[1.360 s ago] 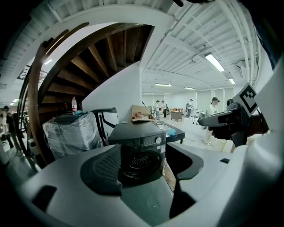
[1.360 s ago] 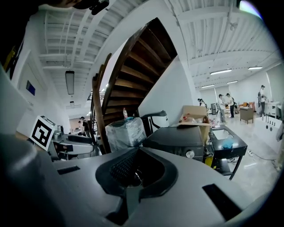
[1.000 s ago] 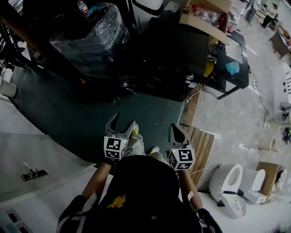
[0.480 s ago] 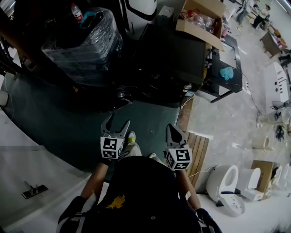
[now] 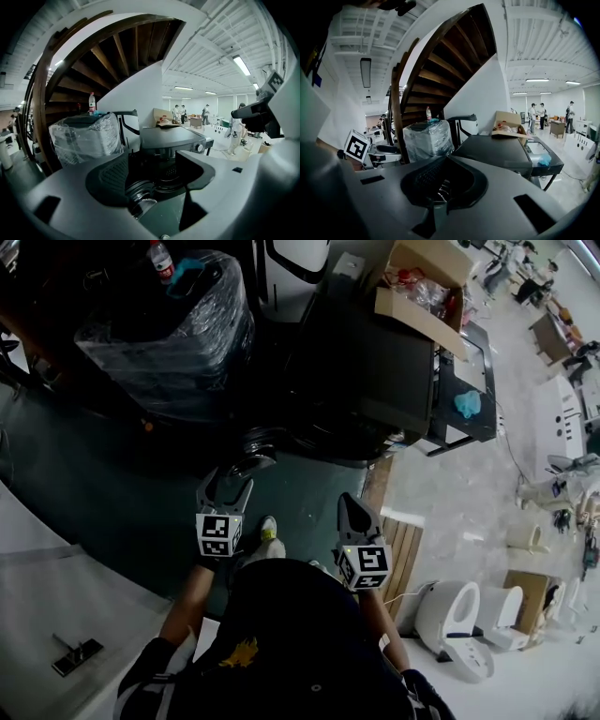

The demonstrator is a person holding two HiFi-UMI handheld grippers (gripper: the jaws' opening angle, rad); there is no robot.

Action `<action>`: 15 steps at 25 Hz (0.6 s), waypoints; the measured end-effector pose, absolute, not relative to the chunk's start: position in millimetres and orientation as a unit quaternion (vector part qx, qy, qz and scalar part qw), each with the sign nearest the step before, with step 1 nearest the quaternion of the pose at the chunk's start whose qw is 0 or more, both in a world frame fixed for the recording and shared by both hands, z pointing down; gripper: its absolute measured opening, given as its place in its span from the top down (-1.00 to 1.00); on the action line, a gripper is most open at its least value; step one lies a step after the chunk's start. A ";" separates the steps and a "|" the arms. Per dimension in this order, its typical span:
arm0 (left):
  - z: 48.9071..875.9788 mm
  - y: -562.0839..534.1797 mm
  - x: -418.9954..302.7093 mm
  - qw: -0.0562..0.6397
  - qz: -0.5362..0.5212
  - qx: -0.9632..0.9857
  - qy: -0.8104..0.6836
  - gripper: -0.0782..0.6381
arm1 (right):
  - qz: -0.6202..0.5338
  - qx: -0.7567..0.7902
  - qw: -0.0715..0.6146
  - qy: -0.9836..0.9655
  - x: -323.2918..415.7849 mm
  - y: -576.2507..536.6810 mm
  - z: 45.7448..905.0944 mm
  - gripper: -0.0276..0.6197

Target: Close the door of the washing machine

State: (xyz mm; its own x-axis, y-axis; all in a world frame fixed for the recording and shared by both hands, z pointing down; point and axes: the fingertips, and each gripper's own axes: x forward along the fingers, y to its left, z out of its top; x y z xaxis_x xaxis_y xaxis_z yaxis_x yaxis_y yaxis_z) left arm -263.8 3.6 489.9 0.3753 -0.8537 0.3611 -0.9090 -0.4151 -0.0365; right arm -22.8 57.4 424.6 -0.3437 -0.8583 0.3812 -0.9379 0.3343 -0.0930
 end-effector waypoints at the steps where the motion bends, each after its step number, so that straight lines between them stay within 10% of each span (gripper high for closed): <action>1: 493.1 -2.5 -271.1 0.088 0.165 0.825 -0.534 -0.13 | 0.151 0.559 0.137 -0.804 -28.2 52.9 426.7 0.83; 15: 549.1 -61.9 -339.3 0.100 0.185 0.838 -0.504 -0.13 | 0.174 0.555 0.179 -0.794 -114.4 17.6 456.9 0.83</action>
